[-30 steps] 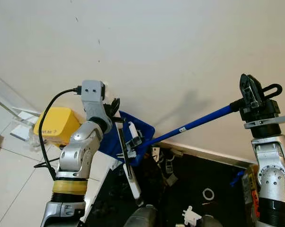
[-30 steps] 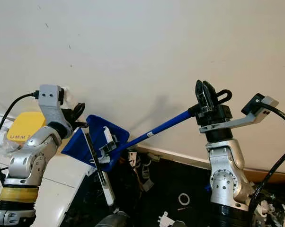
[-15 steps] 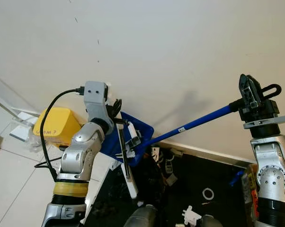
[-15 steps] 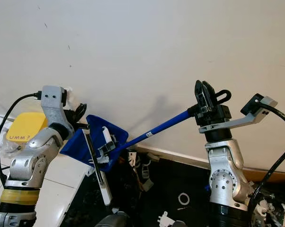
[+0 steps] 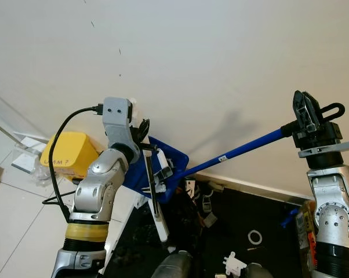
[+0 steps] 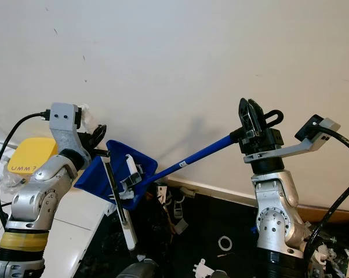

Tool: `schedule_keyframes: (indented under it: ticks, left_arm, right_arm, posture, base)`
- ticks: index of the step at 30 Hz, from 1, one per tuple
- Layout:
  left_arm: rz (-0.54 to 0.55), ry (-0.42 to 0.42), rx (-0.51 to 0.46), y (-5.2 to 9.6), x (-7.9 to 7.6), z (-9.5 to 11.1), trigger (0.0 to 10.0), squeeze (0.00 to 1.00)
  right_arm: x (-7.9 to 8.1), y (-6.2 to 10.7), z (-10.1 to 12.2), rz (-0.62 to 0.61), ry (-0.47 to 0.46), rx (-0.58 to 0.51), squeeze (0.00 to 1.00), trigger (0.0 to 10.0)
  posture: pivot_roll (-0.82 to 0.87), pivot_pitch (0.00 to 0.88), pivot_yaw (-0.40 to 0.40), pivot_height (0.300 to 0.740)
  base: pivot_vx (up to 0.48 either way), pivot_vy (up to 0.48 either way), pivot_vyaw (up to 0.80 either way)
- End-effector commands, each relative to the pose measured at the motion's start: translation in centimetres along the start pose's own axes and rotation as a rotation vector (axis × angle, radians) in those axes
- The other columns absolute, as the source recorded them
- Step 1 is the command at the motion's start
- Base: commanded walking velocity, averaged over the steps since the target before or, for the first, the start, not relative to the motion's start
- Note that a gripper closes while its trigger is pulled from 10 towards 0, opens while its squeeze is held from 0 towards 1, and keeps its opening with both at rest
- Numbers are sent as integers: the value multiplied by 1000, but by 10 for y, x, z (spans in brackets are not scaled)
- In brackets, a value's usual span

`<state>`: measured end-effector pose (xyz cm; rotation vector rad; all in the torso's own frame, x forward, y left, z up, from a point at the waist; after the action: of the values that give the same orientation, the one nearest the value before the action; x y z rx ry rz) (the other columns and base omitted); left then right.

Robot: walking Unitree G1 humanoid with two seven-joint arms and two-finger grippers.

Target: Sweep floor

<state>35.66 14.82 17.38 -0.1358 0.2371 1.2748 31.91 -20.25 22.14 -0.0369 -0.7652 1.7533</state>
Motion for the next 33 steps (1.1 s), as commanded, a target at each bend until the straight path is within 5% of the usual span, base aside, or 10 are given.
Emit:
schedule_keyframes:
  ticks: [1,25,33]
  left_arm:
    - [-15,-5,-30,2,-4,7,10000,0]
    - [-17,-6,-30,2,-4,7,10000,0]
    - [-7,-27,-22,1,-3,5,10000,0]
  right_arm:
    - [7,-4,3,29,-36,-33,0,10000]
    - [7,-3,3,27,-36,-32,0,10000]
    - [7,-3,3,27,-36,-32,0,10000]
  posture:
    - [100,84,112,740]
    - [97,88,114,740]
    - [97,88,114,740]
  base:
    - [-292,0,0]
    - [-334,0,0]
    - [0,0,0]
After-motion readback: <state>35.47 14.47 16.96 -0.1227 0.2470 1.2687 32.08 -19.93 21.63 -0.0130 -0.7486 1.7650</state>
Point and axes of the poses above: a point about 5 cm out from each wrist's last joint towards the gripper, its own y axis pointing back from the gripper into the wrist, its own z axis along the axis of the wrist's last joint, x = y × z, the point moved 4 cm from there along -y, pointing out of the wrist towards the gripper, and after that the axes turned 10 degrees about y, right-handed, at the moved point
